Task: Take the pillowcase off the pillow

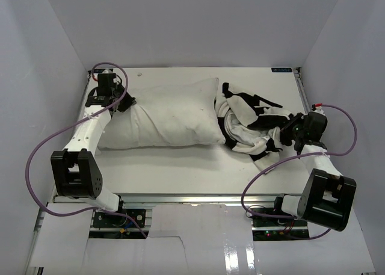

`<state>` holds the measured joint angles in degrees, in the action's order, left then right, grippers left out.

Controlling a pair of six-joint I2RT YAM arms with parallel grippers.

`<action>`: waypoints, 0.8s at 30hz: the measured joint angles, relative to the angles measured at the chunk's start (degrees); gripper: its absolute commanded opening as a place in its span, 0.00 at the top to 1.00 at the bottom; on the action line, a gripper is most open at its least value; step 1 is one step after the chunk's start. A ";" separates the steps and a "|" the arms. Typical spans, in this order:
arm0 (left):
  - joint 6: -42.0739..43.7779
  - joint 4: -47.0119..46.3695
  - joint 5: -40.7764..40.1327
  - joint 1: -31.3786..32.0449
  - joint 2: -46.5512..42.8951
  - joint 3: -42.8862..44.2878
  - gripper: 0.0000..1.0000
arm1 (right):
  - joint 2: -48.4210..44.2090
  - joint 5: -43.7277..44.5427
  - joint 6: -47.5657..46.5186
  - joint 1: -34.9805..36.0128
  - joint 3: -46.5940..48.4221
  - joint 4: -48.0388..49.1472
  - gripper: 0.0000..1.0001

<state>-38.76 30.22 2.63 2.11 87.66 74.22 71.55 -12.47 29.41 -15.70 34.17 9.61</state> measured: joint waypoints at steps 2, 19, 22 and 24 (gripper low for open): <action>-0.26 -1.81 -0.44 -1.49 -0.22 -1.14 1.00 | -0.61 1.55 0.15 -0.04 0.00 -0.68 0.92; 0.87 -7.45 6.45 -10.14 -4.26 -7.32 0.02 | -6.21 1.73 1.60 -2.73 -2.16 -1.90 0.09; 2.23 -7.78 10.54 -10.14 -5.01 -6.97 0.02 | -4.39 -1.27 -1.55 -0.48 2.51 -6.08 0.10; 3.37 -7.48 12.79 -10.16 -6.75 -6.88 0.02 | -4.00 -2.21 -3.52 1.27 6.67 -9.46 0.10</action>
<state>-35.40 22.74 15.42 -8.05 80.90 67.33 67.55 -14.68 25.89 -14.44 40.84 0.14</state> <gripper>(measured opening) 0.975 0.899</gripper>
